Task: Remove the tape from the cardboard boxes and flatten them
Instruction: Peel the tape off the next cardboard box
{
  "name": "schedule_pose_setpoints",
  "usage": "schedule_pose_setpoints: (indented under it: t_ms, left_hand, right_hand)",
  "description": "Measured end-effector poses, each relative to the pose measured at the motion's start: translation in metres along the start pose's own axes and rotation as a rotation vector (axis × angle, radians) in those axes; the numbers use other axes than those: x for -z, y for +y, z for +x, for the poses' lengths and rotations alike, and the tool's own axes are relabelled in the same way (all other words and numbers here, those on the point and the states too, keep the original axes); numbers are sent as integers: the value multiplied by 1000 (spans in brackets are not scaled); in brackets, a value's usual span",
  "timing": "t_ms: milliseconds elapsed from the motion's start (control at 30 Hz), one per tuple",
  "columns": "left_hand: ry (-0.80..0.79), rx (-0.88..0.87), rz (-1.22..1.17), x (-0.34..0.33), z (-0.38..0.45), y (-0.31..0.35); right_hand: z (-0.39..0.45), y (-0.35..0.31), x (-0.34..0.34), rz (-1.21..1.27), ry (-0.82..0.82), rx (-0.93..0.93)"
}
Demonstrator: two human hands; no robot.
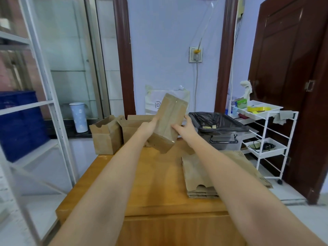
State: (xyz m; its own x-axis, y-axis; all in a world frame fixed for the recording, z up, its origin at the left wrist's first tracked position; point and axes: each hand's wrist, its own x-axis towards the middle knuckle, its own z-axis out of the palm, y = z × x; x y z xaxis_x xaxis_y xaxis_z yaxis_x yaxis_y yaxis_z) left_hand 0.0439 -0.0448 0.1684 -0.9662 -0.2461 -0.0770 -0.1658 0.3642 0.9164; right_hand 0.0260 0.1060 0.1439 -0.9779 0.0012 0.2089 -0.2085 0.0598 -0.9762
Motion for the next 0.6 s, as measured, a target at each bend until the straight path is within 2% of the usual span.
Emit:
schedule_pose_setpoints:
  t_ms: [100, 333, 600]
  left_hand:
    - [-86, 103, 143, 12, -12, 2]
    - [-172, 191, 331, 17, -14, -15]
    - [-158, 232, 377, 17, -5, -55]
  right_hand:
    - [1, 2, -1, -107, 4, -48]
    - [-3, 17, -10, -264, -92, -158]
    - [-9, 39, -23, -386, -269, -194]
